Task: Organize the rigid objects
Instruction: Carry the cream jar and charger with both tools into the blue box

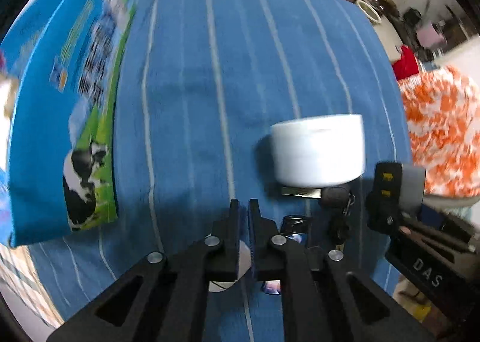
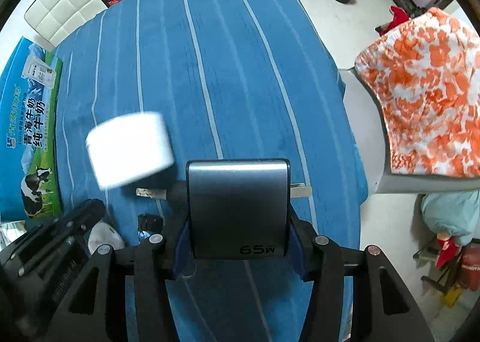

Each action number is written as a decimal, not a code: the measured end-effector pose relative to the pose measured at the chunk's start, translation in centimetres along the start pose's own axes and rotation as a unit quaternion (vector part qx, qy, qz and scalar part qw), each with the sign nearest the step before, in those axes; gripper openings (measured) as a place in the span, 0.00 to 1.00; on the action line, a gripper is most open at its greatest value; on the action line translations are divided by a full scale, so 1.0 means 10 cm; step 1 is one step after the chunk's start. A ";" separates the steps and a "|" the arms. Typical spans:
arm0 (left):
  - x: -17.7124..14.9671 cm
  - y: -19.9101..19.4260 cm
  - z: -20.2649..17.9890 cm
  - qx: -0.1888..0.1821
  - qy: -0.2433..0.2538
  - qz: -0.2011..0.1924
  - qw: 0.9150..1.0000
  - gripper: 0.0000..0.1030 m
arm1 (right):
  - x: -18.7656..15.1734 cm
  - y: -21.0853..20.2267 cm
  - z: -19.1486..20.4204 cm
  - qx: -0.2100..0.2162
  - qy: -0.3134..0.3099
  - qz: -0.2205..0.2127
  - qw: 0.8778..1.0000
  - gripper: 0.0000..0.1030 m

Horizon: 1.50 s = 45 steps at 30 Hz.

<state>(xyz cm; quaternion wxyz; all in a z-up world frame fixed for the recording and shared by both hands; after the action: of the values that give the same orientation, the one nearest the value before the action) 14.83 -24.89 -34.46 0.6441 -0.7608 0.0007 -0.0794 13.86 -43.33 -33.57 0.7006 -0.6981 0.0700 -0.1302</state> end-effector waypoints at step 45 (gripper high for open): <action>0.26 -1.78 0.35 -0.069 0.032 -0.143 0.987 0.63 | -0.15 -1.54 1.20 0.057 -0.043 -0.130 0.989 0.54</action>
<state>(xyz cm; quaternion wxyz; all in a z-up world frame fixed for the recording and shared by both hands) 16.00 -18.67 -17.29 0.5718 -0.7927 -0.0821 -0.1946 14.46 -31.22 -18.20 0.7186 -0.6651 -0.0591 -0.1943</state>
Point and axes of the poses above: each gripper's, at about its wrist camera, not at the fingertips, and y roughly the way its jaws point, z to its left, x to its top, the point moved 8 cm from there along y, roughly the way its jaws point, and after that the axes turned 2 degrees about -z, right-handed, at the moved point
